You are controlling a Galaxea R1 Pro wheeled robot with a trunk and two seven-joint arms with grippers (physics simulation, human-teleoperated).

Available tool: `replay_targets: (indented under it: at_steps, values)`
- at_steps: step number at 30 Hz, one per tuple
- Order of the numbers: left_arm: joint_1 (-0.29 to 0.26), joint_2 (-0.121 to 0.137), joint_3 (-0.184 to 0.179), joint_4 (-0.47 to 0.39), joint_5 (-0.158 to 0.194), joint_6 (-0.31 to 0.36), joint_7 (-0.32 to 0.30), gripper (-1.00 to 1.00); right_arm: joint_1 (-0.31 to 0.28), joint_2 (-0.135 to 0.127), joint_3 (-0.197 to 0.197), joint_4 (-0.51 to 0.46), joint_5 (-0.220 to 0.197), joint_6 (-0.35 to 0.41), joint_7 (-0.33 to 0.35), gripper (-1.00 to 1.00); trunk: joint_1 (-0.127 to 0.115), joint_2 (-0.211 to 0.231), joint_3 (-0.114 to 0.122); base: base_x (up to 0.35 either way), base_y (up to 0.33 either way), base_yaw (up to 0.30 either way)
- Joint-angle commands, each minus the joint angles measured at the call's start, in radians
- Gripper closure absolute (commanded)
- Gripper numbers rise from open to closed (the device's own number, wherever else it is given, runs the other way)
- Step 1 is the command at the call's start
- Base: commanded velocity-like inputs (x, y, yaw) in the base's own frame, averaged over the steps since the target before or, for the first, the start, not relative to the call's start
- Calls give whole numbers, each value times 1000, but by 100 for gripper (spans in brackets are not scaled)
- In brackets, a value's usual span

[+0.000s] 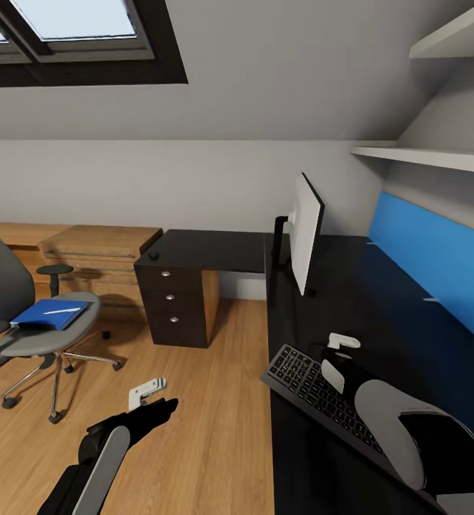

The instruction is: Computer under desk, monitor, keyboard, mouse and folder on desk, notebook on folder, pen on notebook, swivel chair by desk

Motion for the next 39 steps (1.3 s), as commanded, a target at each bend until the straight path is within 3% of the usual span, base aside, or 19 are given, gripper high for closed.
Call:
replay_targets:
  at_steps: [1, 19, 39]
  values:
    - [-1, 1, -1, -1, 10, 2, 10, -100, 0, 0, 2, -1, -6, 3, -3, -100, 0, -1, -1, 0, 0, 0]
    - [-1, 1, -1, -1, 10, 1, 9, -100, 0, 0, 5, -4, -4, 50, -1, -100, 0, -1, -1, -24, 21, 0]
    - [-1, 1, -2, -1, 12, 1, 10, -100, 0, 0, 7, -2, -1, 51, -1, -100, 0, -1, -1, -88, 54, 0]
